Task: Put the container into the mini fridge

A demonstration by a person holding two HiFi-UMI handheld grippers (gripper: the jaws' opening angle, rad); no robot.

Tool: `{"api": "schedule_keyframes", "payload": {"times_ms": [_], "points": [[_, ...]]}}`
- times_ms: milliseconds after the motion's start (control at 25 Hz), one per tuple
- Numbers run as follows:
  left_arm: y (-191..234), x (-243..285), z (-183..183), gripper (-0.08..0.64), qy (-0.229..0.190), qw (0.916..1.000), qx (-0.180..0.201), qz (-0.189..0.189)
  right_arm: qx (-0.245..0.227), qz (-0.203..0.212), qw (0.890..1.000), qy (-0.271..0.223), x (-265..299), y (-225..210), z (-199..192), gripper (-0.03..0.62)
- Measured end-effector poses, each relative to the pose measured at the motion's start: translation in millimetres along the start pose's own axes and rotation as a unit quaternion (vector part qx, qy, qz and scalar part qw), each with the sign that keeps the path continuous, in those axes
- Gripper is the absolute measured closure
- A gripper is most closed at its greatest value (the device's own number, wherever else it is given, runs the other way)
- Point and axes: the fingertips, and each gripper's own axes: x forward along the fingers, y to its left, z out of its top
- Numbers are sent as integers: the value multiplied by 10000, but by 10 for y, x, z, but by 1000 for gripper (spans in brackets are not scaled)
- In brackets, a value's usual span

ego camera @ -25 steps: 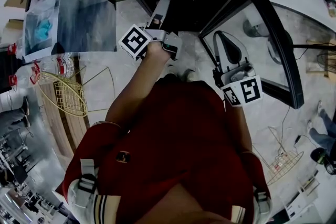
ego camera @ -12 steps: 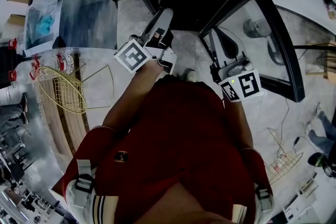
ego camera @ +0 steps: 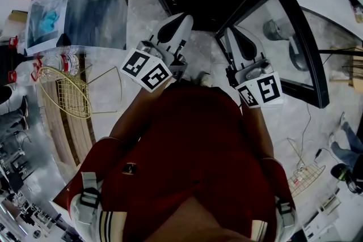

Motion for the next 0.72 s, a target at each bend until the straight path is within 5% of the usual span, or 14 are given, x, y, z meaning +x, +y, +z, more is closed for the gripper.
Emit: {"api": "schedule_keyframes", "payload": {"times_ms": [280,720], "points": [[-233,-20,-50,552,336,9867,1590,-94,-64,67,10000,-10,19,39,19,595],[-231,-36,-29,552,370,9815,1878,-81,-140,110,9998,7,29,67,24,595]]}}
